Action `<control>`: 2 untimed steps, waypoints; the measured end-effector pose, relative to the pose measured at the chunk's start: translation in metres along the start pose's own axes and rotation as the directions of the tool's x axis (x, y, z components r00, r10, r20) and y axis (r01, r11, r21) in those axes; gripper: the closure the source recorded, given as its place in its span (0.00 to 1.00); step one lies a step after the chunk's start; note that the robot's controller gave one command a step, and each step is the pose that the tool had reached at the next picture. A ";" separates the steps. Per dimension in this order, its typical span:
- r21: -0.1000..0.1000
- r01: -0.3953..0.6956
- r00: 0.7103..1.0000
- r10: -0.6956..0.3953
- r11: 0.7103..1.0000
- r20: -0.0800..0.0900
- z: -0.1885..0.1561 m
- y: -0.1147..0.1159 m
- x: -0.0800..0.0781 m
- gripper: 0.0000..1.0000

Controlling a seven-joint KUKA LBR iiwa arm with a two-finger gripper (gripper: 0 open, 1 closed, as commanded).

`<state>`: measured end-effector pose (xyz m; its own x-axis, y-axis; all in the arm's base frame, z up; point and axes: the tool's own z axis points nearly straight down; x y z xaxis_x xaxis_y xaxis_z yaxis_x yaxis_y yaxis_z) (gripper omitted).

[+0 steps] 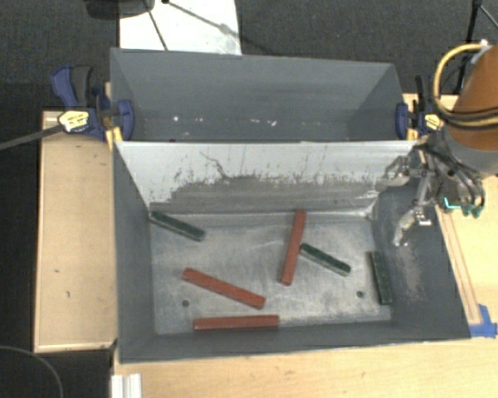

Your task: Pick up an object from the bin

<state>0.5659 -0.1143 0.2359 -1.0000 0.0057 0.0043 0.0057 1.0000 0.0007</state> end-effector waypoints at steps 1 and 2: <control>0.002 0.004 1.000 -0.004 1.000 0.008 -0.005 0.001 -0.001 0.00; 0.000 -0.076 0.997 0.076 0.997 0.012 0.065 0.034 -0.006 0.00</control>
Offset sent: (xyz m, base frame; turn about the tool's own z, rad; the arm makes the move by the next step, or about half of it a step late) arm 0.0102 0.0798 -0.1659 0.1860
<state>0.5722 -0.0807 0.1712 -0.9966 0.0820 -0.0077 0.0820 0.9966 0.0004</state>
